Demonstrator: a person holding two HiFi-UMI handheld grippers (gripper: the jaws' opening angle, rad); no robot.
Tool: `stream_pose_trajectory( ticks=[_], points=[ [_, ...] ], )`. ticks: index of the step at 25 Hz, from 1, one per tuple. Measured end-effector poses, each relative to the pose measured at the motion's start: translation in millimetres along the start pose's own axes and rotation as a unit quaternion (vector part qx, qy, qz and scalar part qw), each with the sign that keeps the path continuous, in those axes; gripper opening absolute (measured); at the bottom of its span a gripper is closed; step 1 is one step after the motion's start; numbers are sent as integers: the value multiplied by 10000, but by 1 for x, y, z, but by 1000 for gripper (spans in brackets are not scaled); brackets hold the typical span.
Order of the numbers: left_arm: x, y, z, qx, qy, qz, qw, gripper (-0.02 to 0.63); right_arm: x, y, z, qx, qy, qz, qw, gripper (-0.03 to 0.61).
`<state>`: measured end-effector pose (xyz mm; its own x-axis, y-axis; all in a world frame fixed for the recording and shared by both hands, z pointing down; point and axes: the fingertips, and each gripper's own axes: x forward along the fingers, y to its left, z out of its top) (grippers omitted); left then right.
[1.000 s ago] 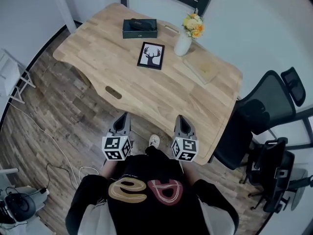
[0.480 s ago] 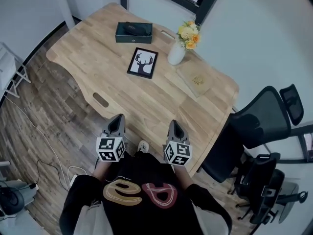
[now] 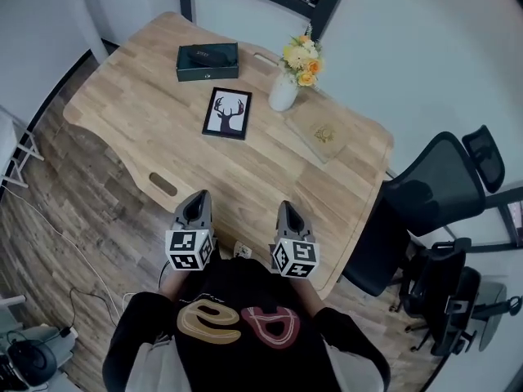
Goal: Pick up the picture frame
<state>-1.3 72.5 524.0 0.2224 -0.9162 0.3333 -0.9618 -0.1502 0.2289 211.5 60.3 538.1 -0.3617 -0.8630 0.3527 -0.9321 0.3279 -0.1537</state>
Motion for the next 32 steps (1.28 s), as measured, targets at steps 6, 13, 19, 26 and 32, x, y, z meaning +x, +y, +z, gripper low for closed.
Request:
stream_pose_trajectory(
  ticks=[6,13,19,26,32],
  points=[
    [13,30,17,14,73,-225,9997,17,22,19,11,3,0,-227,9997,11],
    [26,75,40,-69,-26,-229,9997,17,48,43,28,-34,-67,-345,9994,11],
    [44,101,49,-116,93,-415,9990,17,71,55,37,-39,-85,-542,9985,11],
    [69,127,52,-182,364,-509,9979,17,102,61,54,45,-120,-710,9974,11],
    [96,133,62,-118,544,-795,9953,17,133,56,67,11,-101,-935,9956,11]
  ],
)
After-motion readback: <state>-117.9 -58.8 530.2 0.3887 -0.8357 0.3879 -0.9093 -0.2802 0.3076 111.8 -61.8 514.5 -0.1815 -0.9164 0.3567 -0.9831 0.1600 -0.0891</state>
